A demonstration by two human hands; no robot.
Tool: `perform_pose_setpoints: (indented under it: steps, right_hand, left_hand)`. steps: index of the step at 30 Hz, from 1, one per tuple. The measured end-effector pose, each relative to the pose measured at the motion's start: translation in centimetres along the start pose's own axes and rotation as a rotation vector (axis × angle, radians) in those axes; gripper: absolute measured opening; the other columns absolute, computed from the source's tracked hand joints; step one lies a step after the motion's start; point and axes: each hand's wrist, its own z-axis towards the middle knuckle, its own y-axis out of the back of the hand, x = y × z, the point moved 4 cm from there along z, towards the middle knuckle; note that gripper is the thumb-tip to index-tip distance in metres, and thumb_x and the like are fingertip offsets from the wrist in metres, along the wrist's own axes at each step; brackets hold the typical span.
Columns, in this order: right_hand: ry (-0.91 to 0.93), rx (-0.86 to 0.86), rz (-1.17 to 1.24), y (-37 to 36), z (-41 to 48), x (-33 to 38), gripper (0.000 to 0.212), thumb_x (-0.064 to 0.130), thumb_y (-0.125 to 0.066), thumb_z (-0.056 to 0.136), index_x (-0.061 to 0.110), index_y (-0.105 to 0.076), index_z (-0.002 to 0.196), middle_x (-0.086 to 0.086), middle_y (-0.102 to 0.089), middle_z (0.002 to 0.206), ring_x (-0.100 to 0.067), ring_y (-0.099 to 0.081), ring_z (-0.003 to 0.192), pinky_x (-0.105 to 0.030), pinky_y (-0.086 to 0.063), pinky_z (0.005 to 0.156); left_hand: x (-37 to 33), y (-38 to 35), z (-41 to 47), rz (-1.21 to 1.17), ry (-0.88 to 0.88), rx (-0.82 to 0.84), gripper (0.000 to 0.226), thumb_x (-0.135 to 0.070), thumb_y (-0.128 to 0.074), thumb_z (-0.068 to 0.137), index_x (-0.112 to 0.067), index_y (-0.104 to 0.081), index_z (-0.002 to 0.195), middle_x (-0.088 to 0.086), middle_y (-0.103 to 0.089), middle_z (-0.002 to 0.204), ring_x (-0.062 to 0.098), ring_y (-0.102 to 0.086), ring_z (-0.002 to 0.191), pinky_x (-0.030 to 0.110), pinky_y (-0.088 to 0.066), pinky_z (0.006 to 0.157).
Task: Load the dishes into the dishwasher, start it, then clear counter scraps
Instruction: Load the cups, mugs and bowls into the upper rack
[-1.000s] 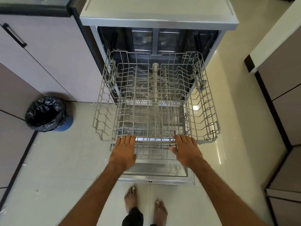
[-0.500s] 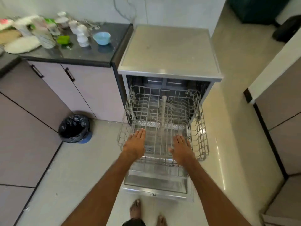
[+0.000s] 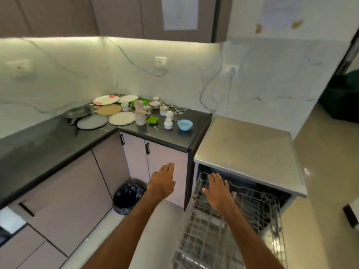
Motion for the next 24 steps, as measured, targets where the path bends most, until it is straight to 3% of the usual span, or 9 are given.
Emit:
perform_pose_setpoints:
  steps: [7, 14, 24]
  right_hand:
    - [0.114, -0.065, 0.038, 0.1, 8.0, 12.5, 0.065, 0.038, -0.047, 0.103, 0.014, -0.018, 0.156, -0.006, -0.010, 0.165, -0.025, -0.004, 0.153, -0.049, -0.006, 0.124]
    - [0.131, -0.058, 0.086, -1.4, 15.0, 23.7, 0.068, 0.038, -0.051, 0.101, 0.015, -0.019, 0.156, -0.007, -0.015, 0.164, -0.025, -0.008, 0.153, -0.049, -0.010, 0.124]
    - [0.108, 0.000, 0.024, -3.7, 21.6, 26.7, 0.069, 0.035, -0.052, 0.101, 0.013, -0.016, 0.156, -0.008, -0.012, 0.165, -0.026, -0.006, 0.153, -0.049, -0.009, 0.124]
  left_hand:
    - [12.7, 3.2, 2.4, -0.023, 0.090, -0.022, 0.073, -0.031, -0.050, 0.101, -0.012, -0.008, 0.158, 0.004, -0.014, 0.165, 0.023, -0.020, 0.150, 0.043, -0.029, 0.118]
    - [24.2, 5.8, 4.9, -0.041, 0.116, -0.066, 0.073, -0.031, -0.054, 0.100, -0.012, -0.012, 0.157, 0.006, -0.020, 0.163, 0.023, -0.030, 0.146, 0.038, -0.033, 0.115]
    - [28.9, 3.9, 11.7, -0.121, 0.073, -0.054, 0.072, -0.032, -0.053, 0.100, -0.014, -0.014, 0.157, 0.004, -0.022, 0.163, 0.021, -0.028, 0.147, 0.039, -0.032, 0.116]
